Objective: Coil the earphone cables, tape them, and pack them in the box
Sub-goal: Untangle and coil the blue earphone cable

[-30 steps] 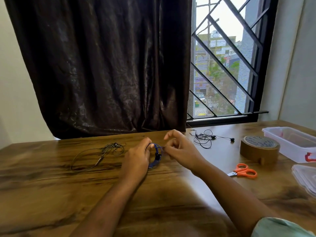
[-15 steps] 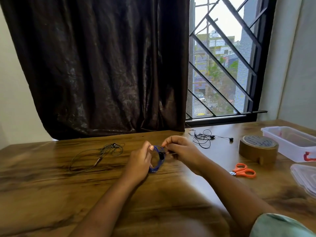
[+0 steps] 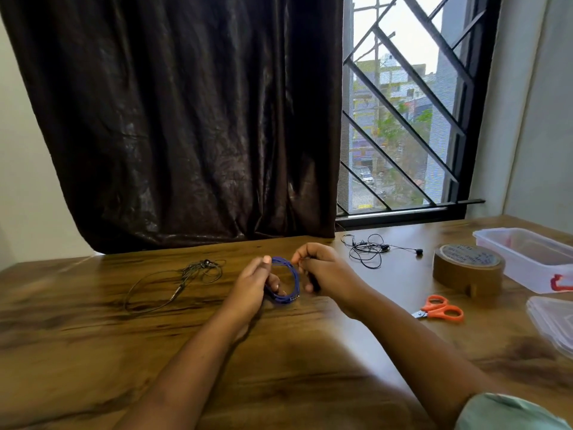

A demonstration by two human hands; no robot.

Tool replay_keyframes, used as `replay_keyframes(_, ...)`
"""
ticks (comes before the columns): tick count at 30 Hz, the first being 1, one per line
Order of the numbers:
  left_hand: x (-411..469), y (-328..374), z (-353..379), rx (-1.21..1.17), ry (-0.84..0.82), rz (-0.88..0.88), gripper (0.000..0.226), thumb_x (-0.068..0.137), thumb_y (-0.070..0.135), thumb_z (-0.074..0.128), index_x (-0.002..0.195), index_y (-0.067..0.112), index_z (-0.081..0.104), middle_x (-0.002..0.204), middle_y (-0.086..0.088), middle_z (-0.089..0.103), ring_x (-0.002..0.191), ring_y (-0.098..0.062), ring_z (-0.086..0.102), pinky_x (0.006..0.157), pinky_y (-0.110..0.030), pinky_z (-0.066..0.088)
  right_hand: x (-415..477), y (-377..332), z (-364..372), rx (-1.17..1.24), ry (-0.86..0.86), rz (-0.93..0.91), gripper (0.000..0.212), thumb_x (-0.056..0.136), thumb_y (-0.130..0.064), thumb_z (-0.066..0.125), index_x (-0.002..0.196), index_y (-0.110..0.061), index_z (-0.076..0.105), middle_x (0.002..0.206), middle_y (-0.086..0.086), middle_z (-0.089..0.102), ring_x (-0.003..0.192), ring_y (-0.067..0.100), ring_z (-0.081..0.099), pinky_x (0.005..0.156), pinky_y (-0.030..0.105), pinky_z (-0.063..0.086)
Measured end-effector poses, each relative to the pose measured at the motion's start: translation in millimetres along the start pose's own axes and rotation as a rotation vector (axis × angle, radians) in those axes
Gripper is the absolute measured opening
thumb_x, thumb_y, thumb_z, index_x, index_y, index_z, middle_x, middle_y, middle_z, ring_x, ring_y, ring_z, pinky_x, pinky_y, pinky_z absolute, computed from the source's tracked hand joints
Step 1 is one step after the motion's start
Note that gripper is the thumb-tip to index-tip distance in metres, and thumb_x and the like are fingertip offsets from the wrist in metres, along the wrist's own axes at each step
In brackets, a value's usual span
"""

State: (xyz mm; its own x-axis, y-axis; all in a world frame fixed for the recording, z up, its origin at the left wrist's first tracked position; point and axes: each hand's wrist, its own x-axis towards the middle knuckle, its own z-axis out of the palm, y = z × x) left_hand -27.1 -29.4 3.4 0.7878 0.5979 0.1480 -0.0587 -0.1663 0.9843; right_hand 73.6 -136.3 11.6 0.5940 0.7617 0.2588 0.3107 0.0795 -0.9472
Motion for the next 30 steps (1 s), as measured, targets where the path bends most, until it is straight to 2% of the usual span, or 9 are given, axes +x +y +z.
replay_keyframes(5,-1.8,6.4,2.8,-0.321,0.009,-0.136,0.023,0.100,0.027,0.038,0.088,0.013,0.049,0.060,-0.001,0.045,0.052,-0.011,0.051,0.052,-0.031,0.053,3.2,7.3,-5.9,-0.077,0.073,-0.021,0.022,0.094,-0.003,0.049,0.084,-0.018,0.062,0.072,0.000,0.058,0.058,0.010,0.051,0.057,0.026,0.045)
replay_keyframes(9,-0.6,6.8,0.9,-0.435,0.015,-0.167,0.024,0.098,0.031,0.041,0.090,0.010,0.049,0.064,-0.003,0.046,0.054,-0.013,0.050,0.068,-0.040,0.054,4.1,15.2,-7.6,-0.246,0.140,-0.062,0.016,0.089,-0.001,0.058,0.086,-0.015,0.065,0.091,0.001,0.062,0.075,0.011,0.057,0.064,0.020,0.046)
replay_keyframes(14,-0.5,5.4,1.9,-0.406,0.008,-0.177,0.035,0.098,0.033,0.040,0.122,0.009,0.049,0.109,-0.020,0.063,0.088,-0.030,0.067,0.067,-0.043,0.058,4.7,18.7,3.1,-0.074,0.016,0.132,0.016,0.092,-0.012,0.052,0.085,-0.018,0.065,0.081,0.001,0.064,0.073,0.014,0.056,0.062,0.026,0.044)
replay_keyframes(16,1.1,5.6,1.1,-0.405,0.019,-0.167,0.036,0.099,0.032,0.039,0.126,0.010,0.048,0.109,-0.021,0.062,0.091,-0.031,0.067,0.069,-0.044,0.058,3.2,15.3,3.7,0.019,-0.029,0.182,0.017,0.095,-0.027,0.050,0.098,-0.016,0.063,0.086,-0.001,0.065,0.073,0.010,0.058,0.060,0.021,0.042)
replay_keyframes(18,1.2,4.9,1.5,-0.368,0.017,-0.145,0.037,0.099,0.031,0.039,0.128,0.009,0.047,0.100,-0.015,0.062,0.085,-0.022,0.065,0.065,-0.037,0.057,3.0,16.1,2.8,-0.039,-0.016,0.120,0.014,0.093,-0.033,0.058,0.094,-0.019,0.059,0.083,-0.004,0.063,0.070,0.004,0.057,0.057,0.016,0.041)
replay_keyframes(22,1.7,-1.0,6.2,-0.265,-0.001,-0.110,0.041,0.099,0.029,0.039,0.131,0.003,0.041,0.069,0.001,0.049,0.056,-0.009,0.053,0.050,-0.022,0.050,4.9,21.3,5.1,-0.132,0.013,0.019,0.019,0.088,-0.009,0.063,0.100,-0.022,0.055,0.085,-0.002,0.064,0.079,0.008,0.062,0.064,0.017,0.049)
replay_keyframes(26,1.6,-1.6,6.4,-0.173,0.004,-0.067,0.031,0.098,0.035,0.039,0.116,0.013,0.051,0.080,-0.001,0.060,0.066,-0.010,0.064,0.061,-0.034,0.057,6.1,21.1,6.9,-0.236,-0.044,0.012,0.022,0.093,-0.005,0.053,0.083,-0.020,0.064,0.085,-0.002,0.067,0.083,0.011,0.063,0.072,0.024,0.051)
replay_keyframes(28,0.1,-1.4,5.9,-0.086,0.038,-0.034,0.036,0.098,0.036,0.037,0.122,0.012,0.050,0.083,-0.007,0.066,0.064,-0.006,0.064,0.057,-0.025,0.051,6.9,21.5,7.4,-0.212,-0.080,0.062,0.017,0.094,-0.010,0.053,0.089,-0.016,0.068,0.088,-0.002,0.070,0.083,0.009,0.065,0.074,0.025,0.053)
replay_keyframes(30,0.9,-2.6,5.0,0.008,0.066,-0.019,0.045,0.099,0.038,0.034,0.132,0.010,0.045,0.110,-0.017,0.061,0.088,-0.012,0.064,0.063,-0.024,0.049,6.6,19.8,6.8,-0.172,-0.103,0.101,0.017,0.096,-0.010,0.052,0.094,-0.012,0.069,0.087,-0.003,0.069,0.079,0.004,0.063,0.069,0.020,0.050)
